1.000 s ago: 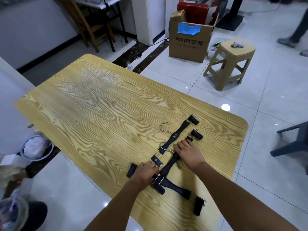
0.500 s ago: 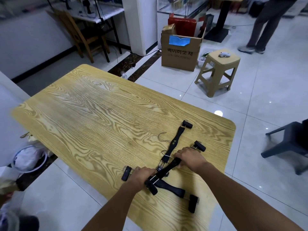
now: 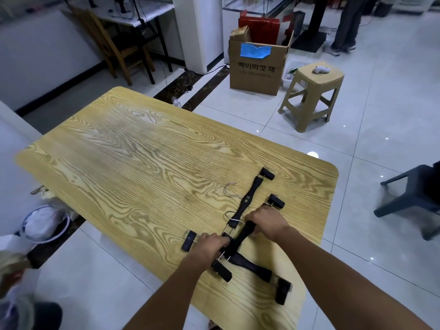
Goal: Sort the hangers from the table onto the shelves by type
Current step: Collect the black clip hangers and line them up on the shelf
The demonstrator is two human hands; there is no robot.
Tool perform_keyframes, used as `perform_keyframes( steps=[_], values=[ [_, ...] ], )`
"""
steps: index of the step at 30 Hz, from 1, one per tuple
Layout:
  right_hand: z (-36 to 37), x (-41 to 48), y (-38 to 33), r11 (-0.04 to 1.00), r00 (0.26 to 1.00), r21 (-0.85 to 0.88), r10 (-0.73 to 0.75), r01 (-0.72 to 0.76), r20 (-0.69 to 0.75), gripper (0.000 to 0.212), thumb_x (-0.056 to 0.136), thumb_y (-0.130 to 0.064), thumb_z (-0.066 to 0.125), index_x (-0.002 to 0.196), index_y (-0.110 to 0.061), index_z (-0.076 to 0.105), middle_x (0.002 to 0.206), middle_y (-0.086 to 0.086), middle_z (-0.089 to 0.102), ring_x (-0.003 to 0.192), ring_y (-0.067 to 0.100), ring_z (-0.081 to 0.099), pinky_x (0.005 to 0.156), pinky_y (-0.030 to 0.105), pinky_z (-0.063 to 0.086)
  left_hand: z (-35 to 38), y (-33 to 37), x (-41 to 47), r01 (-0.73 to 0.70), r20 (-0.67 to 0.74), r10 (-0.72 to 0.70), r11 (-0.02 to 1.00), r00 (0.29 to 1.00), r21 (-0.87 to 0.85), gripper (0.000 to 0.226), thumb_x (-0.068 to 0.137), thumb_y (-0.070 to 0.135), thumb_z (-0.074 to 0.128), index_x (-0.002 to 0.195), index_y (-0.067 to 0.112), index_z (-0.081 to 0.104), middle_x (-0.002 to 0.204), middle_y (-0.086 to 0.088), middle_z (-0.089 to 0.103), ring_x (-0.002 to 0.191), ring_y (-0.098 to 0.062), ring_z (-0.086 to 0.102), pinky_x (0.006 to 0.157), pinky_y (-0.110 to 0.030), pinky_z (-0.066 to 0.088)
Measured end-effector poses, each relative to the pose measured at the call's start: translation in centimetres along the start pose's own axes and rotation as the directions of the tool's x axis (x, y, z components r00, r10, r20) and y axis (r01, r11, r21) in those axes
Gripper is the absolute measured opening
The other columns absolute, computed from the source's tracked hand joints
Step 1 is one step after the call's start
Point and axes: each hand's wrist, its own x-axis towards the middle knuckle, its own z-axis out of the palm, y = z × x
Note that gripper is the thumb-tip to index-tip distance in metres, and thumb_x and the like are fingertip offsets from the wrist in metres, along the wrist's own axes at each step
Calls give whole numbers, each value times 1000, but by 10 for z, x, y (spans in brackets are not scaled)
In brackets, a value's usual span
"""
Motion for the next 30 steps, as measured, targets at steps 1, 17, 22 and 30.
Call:
perform_keyframes(
  steps=[1, 17, 22, 30],
  values=[
    [0, 2, -1, 1000, 999, -15, -11, 10, -32, 20, 89, -18, 62, 108, -21, 61, 107, -1, 67, 105, 23, 58, 87, 28, 36, 0, -1, 1, 12, -13, -12, 1000, 1000, -6, 47, 89, 8, 47, 134, 22, 43, 130, -12, 48, 122, -31, 40, 101, -31, 36],
    [-33, 13, 23, 981, 974, -102, -180, 167, -136, 38, 89, -34, 60, 124, -21, 54, 116, 0, 59, 112, 22, 49, 95, 29, 36, -8, -13, -14, 72, -208, -131, 961, 969, -266, 28, 90, 3, 41, 109, 18, 53, 115, -7, 57, 108, -29, 47, 95, -34, 39],
    [-59, 9, 23, 978, 968, -91, -198, 186, -155, 33, 90, -31, 61, 121, -21, 54, 111, 1, 58, 108, 22, 48, 85, 29, 36, -22, -27, -33, 63, -289, -179, 927, 940, -370, 11, 88, 17, 58, 98, 16, 52, 106, -6, 60, 103, -28, 52, 89, -33, 36],
    [-104, 7, 5, 913, 910, -288, -356, 289, -212, 45, 93, -47, 49, 127, -18, 50, 118, 4, 55, 112, 24, 47, 98, 34, 30, -56, -46, -70, 84, -480, -288, 912, 828, -402, 19, 89, 24, 62, 87, 24, 43, 91, 3, 54, 93, -22, 54, 77, -29, 34]
  ],
)
